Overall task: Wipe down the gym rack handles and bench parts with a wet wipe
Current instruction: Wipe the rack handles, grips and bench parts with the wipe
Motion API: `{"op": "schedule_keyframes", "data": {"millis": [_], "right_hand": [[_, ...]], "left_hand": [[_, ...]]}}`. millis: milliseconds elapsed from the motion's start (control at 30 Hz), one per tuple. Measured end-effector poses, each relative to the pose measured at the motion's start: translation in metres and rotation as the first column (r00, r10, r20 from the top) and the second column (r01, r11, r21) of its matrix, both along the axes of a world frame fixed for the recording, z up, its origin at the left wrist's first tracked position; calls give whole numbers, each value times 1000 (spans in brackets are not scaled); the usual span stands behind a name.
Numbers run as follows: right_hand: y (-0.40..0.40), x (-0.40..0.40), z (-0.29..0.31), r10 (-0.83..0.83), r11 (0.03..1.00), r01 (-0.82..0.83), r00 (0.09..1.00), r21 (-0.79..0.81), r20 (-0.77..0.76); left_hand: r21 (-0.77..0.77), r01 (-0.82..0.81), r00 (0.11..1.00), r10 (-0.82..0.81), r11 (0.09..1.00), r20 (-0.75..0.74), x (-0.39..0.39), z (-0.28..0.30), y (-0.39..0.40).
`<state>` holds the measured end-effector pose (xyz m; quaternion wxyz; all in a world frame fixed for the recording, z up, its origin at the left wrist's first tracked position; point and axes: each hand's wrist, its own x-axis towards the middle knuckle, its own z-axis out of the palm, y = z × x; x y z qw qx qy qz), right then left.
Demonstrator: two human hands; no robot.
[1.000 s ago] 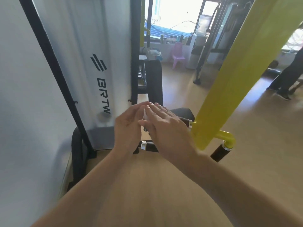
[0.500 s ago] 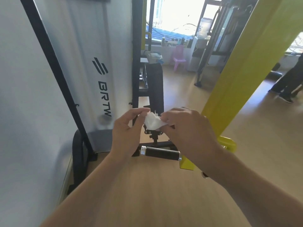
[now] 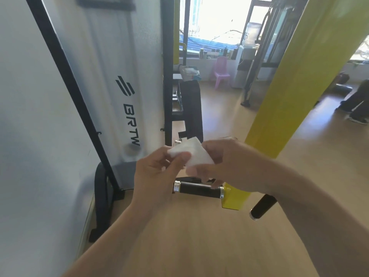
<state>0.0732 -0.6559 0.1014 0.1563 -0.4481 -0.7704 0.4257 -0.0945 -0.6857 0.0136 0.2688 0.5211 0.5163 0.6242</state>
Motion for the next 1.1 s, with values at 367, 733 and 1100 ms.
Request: {"op": "schedule_keyframes", "data": {"millis": [367,733,1100], "right_hand": [[19,-18,-24,-300,704,171,952,689,70],[23,-31,-59,-253,608,-95,918,788,305],[4,18,-57,-541,570,-488,383,661,749]], "left_hand": [[-140,171,980,-153,975,130,18,-9,-4],[29,-66,988,70,997,-140,-10,-16,31],[41,-137,969,142,990,-202,1,-21,40]]}}
